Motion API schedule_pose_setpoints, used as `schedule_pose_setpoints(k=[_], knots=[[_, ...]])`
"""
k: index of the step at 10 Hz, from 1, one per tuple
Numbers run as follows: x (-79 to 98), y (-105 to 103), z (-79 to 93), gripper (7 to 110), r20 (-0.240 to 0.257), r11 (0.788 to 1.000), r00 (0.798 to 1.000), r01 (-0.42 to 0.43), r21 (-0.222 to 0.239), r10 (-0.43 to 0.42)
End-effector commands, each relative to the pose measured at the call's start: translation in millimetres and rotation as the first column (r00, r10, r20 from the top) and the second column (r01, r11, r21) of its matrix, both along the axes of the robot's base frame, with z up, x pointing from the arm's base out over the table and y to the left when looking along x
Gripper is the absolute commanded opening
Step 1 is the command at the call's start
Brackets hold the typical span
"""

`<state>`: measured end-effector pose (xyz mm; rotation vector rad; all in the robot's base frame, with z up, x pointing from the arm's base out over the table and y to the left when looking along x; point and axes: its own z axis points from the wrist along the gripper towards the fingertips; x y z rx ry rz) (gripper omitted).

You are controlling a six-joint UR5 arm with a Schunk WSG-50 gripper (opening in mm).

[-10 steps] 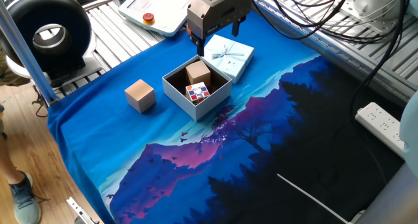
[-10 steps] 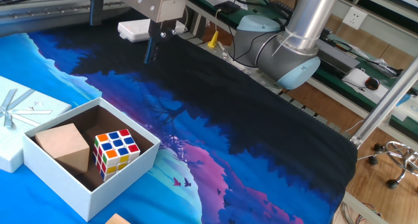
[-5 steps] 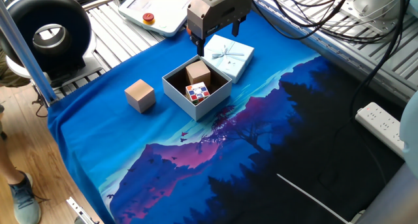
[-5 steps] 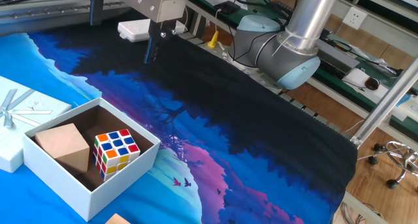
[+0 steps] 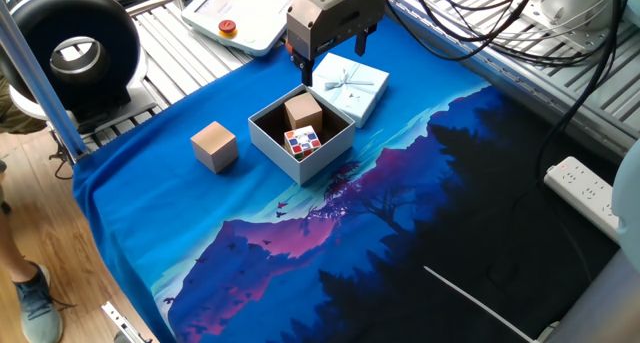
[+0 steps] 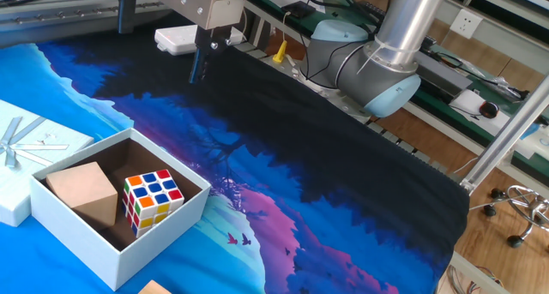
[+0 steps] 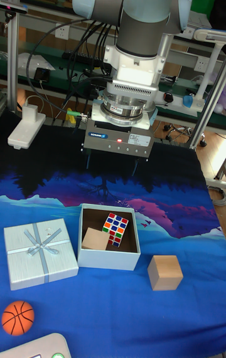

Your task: Take everything out of the gift box

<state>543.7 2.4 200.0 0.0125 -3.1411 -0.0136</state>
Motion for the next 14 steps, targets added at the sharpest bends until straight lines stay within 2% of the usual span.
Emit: schedule_pose_setpoints(k=[1, 2, 3, 14], knots=[[-0.1, 2, 0.0, 109, 0.000, 1.000, 1.000, 0.000, 0.000, 0.000], [-27.8, 58, 8.1, 109, -0.127, 0.973, 0.990, 0.083, 0.215, -0.057], [-27.7, 59, 8.2, 7, -0.128, 0.973, 0.990, 0.085, 0.215, -0.058], [-24.7, 56, 8.2, 7, -0.113, 0.976, 0.992, 0.077, 0.203, -0.055]])
